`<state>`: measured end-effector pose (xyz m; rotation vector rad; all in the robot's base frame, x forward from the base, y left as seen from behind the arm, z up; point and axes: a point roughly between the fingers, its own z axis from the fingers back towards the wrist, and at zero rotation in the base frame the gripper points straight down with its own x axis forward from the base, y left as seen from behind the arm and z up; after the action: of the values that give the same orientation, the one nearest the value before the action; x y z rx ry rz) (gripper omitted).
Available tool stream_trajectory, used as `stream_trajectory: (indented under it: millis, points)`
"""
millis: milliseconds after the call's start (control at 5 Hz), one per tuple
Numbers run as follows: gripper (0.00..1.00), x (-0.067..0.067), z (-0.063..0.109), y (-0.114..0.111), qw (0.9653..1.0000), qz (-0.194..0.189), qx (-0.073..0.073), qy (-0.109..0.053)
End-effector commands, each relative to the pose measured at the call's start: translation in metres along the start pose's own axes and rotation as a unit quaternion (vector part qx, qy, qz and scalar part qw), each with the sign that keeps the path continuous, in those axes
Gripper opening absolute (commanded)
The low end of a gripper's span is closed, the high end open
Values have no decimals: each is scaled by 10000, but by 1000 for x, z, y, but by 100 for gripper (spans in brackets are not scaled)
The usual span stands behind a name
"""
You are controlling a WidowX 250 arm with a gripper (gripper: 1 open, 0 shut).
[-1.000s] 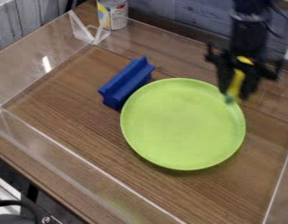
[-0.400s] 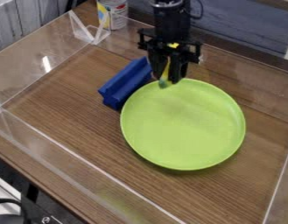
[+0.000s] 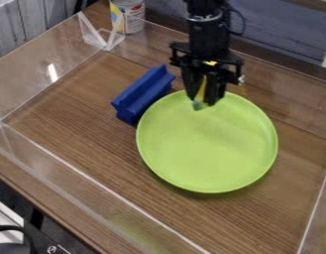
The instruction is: Put the banana in the green plate
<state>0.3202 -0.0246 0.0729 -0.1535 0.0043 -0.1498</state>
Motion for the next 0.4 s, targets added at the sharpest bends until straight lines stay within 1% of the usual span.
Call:
stream_trajectory:
  millis: [0, 200]
  points:
    - [0, 8, 5, -11, 9997, -94, 25, -210]
    - [0, 10, -4, -15, 9998, -141, 31, -166]
